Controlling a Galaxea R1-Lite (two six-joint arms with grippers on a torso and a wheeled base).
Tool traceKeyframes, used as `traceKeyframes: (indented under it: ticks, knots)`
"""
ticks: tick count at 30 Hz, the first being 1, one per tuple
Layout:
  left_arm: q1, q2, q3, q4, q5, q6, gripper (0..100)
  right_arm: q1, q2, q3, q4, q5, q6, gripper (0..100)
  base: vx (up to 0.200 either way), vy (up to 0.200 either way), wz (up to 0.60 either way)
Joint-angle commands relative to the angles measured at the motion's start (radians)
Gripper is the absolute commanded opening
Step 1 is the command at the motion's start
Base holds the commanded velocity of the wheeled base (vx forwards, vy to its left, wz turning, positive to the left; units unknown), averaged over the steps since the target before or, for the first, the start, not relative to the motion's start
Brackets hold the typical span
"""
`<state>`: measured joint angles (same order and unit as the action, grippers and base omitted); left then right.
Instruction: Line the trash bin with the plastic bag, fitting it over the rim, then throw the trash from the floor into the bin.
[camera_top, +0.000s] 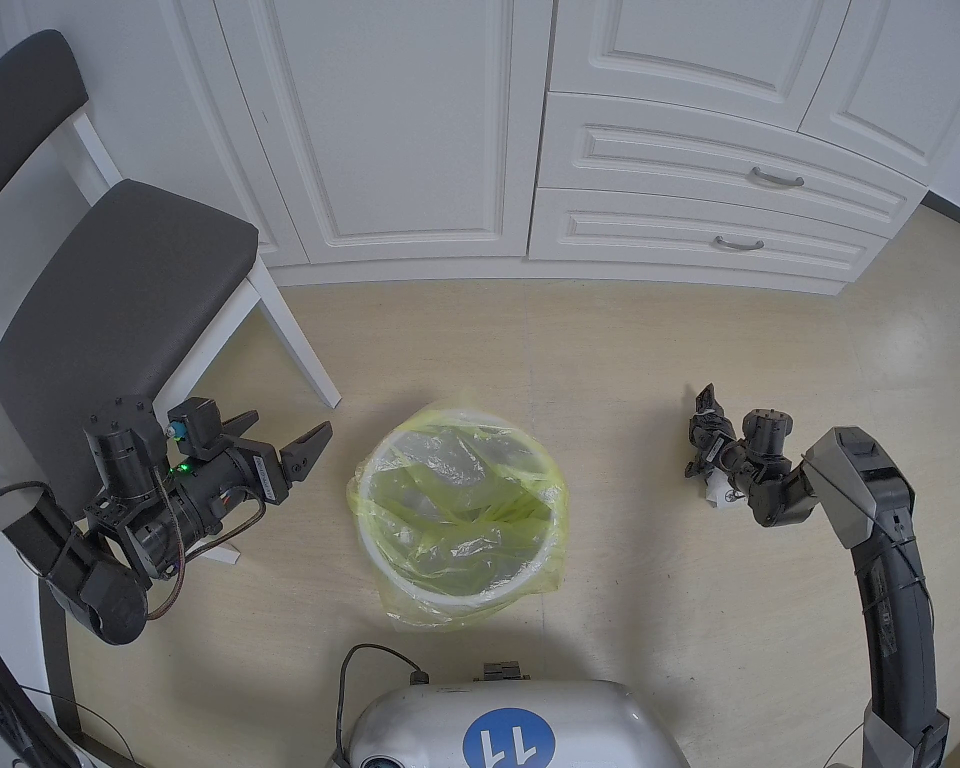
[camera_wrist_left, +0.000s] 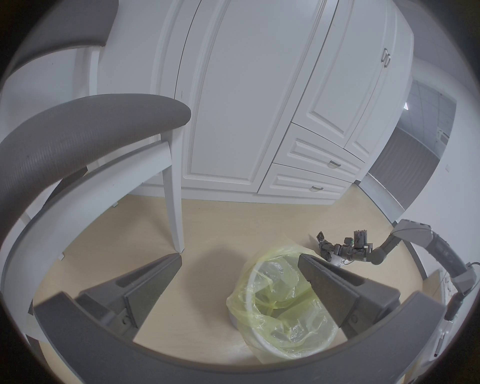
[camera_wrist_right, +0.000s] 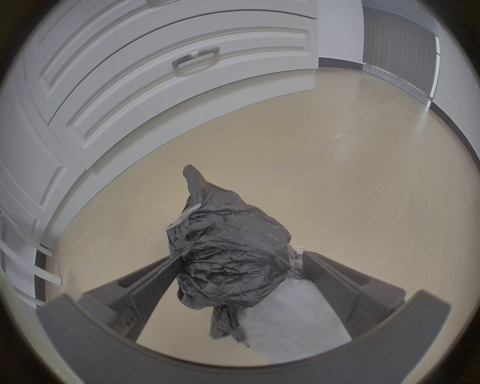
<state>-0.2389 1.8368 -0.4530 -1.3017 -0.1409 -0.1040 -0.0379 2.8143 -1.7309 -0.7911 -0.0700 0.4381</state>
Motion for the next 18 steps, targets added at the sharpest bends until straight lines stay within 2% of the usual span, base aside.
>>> traceKeyframes:
  ticks: [1, 11, 12, 18]
  knots:
    - [0.0, -0.018, 0.002, -0.004, 0.006, 0.001, 100, 0.006, 0.134, -0.102, -0.054, -0.005, 0.004, 100, 0.0, 0.0, 0.0]
    - [0.001, -0.067, 0.004, -0.001, 0.007, 0.004, 100, 0.0, 0.14, -0.101, -0.051, -0.005, -0.001, 100, 0.0, 0.0, 0.0]
    - [0.001, -0.071, 0.004, -0.001, 0.006, 0.004, 100, 0.0, 0.14, -0.098, -0.054, -0.005, -0.004, 0, 0.0, 0.0, 0.0]
    - [-0.002, -0.09, 0.007, 0.005, 0.006, 0.004, 100, -0.004, 0.131, -0.078, -0.057, -0.005, -0.004, 0, 0.0, 0.0, 0.0]
